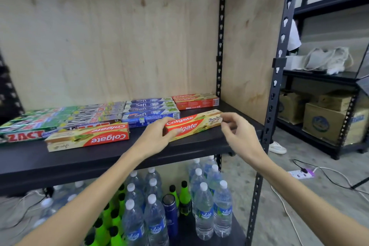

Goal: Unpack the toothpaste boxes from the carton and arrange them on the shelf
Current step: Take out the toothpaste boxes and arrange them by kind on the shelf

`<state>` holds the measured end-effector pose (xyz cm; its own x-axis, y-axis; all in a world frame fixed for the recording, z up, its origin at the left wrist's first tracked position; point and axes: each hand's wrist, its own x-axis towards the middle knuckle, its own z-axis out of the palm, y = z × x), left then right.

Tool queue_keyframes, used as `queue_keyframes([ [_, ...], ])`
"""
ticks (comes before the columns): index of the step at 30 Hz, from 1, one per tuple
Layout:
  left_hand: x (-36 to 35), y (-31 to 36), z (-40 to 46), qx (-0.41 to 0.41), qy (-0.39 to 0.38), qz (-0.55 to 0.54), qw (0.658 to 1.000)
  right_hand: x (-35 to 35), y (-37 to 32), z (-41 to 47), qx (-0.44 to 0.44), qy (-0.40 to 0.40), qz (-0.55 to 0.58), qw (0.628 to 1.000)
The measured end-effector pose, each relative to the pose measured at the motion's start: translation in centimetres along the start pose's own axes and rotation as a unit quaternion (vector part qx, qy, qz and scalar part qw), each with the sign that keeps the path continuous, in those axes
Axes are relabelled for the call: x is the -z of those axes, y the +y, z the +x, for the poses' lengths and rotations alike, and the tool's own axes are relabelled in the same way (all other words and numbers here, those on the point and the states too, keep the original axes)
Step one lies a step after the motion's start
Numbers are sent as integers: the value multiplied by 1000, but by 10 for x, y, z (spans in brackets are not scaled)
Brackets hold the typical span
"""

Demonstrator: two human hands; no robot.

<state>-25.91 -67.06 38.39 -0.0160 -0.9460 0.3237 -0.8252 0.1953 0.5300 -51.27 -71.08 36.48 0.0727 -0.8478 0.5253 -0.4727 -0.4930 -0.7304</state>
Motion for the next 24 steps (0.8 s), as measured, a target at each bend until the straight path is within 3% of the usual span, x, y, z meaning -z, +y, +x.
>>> queue_keyframes([
  [4, 12, -19, 6, 21, -14, -2, 1000, -1, 11, 33, -79, -61, -27, 995],
  [9, 17, -36, 7, 37, -21, -47, 998, -7, 18, 57, -18, -160, -55, 985],
  [14, 17, -45, 10, 40, -33, -132, 990, -11, 37, 65, 10, -134, -29, 990],
  [18, 17, -55, 13, 41, 8, -232, 972, -15, 43, 64, 24, -120, -15, 992],
  [24, 9, -50, 15, 68, 85, -222, 969, -10, 44, 58, 49, -147, 4, 988],
])
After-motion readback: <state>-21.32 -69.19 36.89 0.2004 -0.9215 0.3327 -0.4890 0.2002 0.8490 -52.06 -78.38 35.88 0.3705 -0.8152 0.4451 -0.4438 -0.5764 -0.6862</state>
